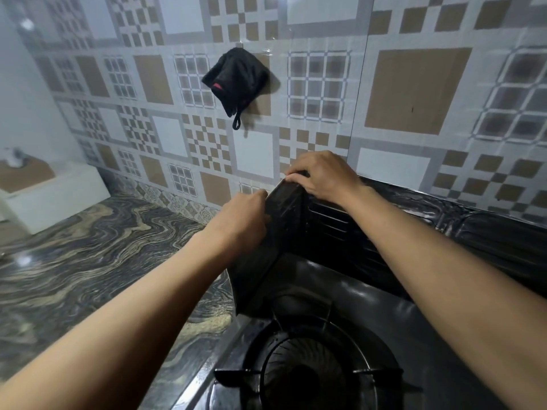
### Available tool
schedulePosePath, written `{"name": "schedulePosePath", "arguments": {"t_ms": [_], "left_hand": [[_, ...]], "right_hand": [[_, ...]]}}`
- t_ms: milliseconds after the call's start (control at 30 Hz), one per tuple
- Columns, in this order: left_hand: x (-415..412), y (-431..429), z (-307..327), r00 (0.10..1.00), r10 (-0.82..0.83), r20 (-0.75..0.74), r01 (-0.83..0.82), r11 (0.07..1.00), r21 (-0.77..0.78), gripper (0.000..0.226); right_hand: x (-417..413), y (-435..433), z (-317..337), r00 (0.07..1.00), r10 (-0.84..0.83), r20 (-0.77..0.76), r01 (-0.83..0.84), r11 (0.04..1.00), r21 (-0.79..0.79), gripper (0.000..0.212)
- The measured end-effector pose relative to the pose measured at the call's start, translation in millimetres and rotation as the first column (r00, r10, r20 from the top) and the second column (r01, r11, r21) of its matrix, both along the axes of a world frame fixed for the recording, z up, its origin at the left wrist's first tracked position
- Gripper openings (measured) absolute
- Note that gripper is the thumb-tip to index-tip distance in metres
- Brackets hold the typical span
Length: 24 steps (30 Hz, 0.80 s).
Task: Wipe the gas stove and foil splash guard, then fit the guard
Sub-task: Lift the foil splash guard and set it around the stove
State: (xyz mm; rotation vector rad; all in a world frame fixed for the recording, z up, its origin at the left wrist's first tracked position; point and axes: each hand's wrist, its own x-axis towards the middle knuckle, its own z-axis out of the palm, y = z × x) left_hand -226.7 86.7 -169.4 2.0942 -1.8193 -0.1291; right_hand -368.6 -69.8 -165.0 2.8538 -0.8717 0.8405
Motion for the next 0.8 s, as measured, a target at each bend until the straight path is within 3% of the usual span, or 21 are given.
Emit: {"name": "schedulePosePath", "arguments": {"t_ms": [200, 367, 500, 700, 800], "left_hand": [[3, 8, 8, 0.999, -0.041, 0.014, 0.039, 0.995, 0.094, 0.042], [1, 13, -3, 0.993, -0.046, 0.11, 0.041, 0.998, 0.053, 0.031], [10, 14, -4, 0.995, -0.043, 0.093, 0.039, 0.998, 0.039, 0.033], [17, 15, -7, 0.998, -0.022, 0.064, 0.019, 0.999, 0.041, 0.028], [19, 17, -3, 0.999, -0.038, 0.036, 0.034, 0.994, 0.103, 0.044]], "right_hand": [[-8, -3, -10, 0.982, -0.016, -0.188, 0.024, 0.999, 0.04, 0.057], [2, 1, -24, 0.978, -0.116, -0.174, 0.086, 0.981, -0.171, 0.047], [0, -3, -24, 0.984, -0.049, -0.17, 0.036, 0.996, -0.079, 0.059], [5, 3, -25, 0.99, -0.101, -0.101, 0.09, 0.991, -0.103, 0.051], [5, 4, -27, 0.987, -0.061, -0.149, 0.055, 0.997, -0.049, 0.071]]}}
